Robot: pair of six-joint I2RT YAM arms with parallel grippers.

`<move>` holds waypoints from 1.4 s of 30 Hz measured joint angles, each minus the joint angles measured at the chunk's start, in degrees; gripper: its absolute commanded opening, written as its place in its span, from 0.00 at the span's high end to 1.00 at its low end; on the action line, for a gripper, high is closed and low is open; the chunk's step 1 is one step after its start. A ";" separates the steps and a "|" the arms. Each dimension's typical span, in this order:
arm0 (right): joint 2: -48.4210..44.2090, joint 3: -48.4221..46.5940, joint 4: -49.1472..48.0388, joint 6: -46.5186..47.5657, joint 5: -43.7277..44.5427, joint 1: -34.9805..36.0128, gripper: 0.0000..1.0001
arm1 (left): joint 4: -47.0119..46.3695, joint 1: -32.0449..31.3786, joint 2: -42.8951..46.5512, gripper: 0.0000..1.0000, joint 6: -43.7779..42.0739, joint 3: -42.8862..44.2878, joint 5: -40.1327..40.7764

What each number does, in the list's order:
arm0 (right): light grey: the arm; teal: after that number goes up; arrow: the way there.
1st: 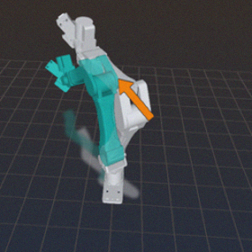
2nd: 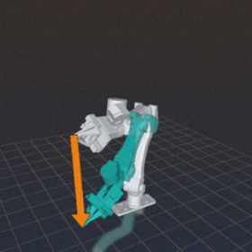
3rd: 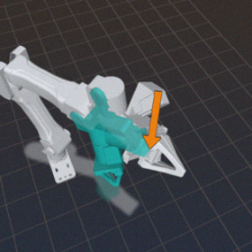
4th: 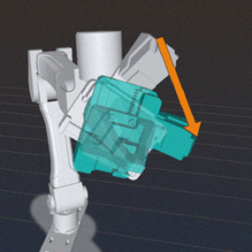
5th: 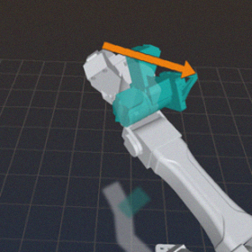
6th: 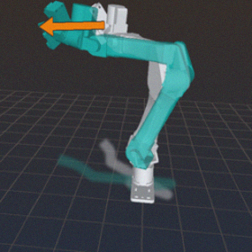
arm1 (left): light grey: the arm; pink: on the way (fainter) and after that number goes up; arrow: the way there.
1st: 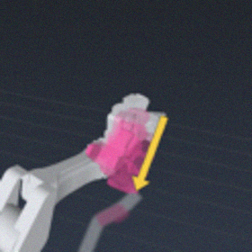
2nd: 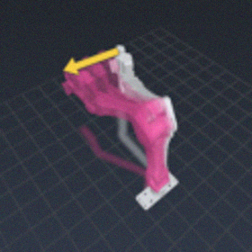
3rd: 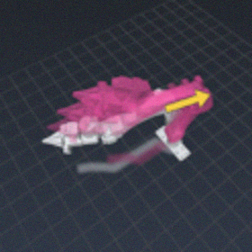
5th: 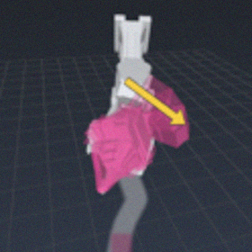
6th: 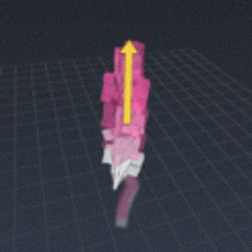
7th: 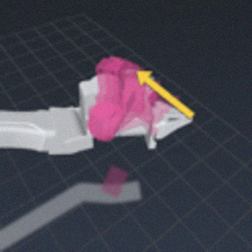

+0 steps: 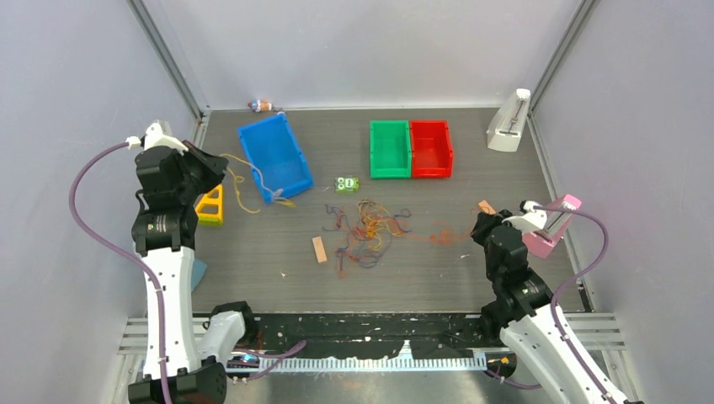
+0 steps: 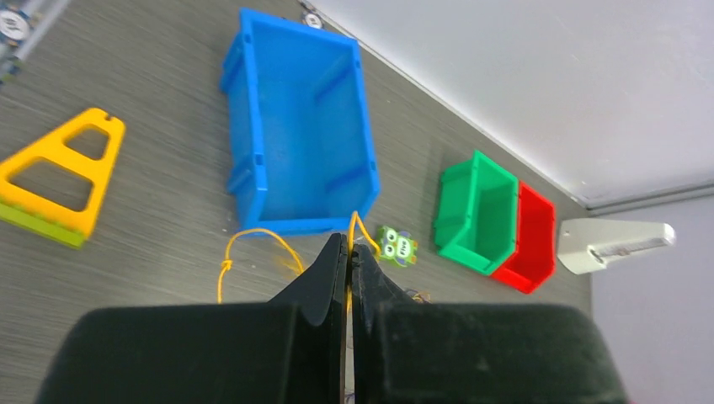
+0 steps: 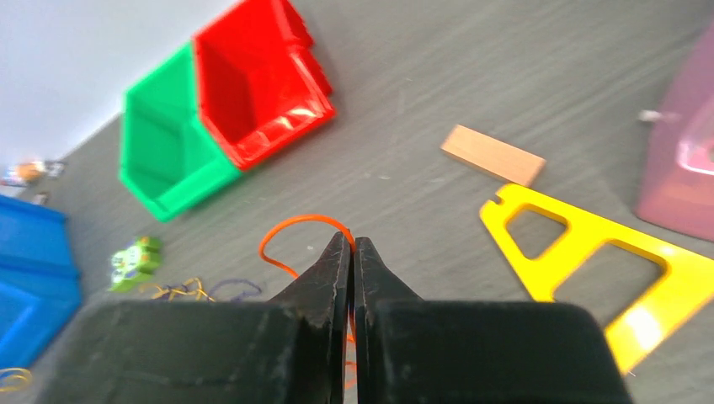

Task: Untangle the cables

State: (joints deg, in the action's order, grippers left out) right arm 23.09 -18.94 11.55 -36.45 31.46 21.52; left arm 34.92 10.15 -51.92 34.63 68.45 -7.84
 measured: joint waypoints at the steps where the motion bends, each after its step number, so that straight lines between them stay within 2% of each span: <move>1: 0.13 -0.33 1.86 -0.24 0.87 0.00 0.95 | -0.22 0.00 -0.13 1.00 0.55 -0.35 -0.72; 7: 1.25 -3.32 9.05 -0.26 4.33 -0.02 0.95 | -3.13 0.11 -0.33 1.00 1.46 -0.42 -2.95; 15: 5.33 -4.15 6.69 3.58 -4.76 -0.02 0.93 | -5.92 0.11 -3.48 1.00 2.75 1.01 -9.29; 17: 6.95 -4.42 6.38 4.46 -6.73 -0.02 0.82 | -5.86 0.11 -5.14 1.00 2.95 3.43 -10.27; 18: 7.61 -4.63 6.21 4.98 -7.72 -0.02 0.51 | -5.77 0.11 -5.77 1.00 2.97 4.87 -10.40; 19: 8.15 -4.90 6.05 5.31 -8.57 -0.02 0.31 | -5.49 0.11 -6.34 1.00 2.97 6.62 -10.47; 20: 8.55 -5.16 5.75 5.66 -9.44 -0.04 0.05 | -5.33 0.11 -6.88 1.00 3.02 8.55 -10.54; 21: 8.92 -5.40 5.42 6.32 -10.29 -0.04 0.00 | -5.31 0.11 -7.50 1.00 3.17 11.21 -10.67; 24: 9.31 -6.05 4.66 8.04 -12.48 -0.02 0.05 | -5.92 0.11 -8.85 1.00 4.31 17.29 -11.41; 31: 10.34 -7.06 2.45 9.92 -15.85 -0.04 0.05 | -10.32 0.09 -16.46 1.00 10.10 27.06 -16.44; 37: 12.17 -7.65 1.25 11.17 -18.14 -0.07 0.05 | -12.07 -0.02 -26.80 1.00 13.18 32.11 -18.62; 42: 12.55 -7.85 -0.13 11.85 -19.87 -0.07 0.05 | -12.48 -0.02 -32.09 1.00 14.69 32.57 -19.52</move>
State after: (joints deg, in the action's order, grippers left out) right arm 35.64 -26.79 11.42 -24.60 11.60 21.45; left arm 22.44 10.13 -84.01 49.32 101.01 -27.35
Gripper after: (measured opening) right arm 0.954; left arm 0.004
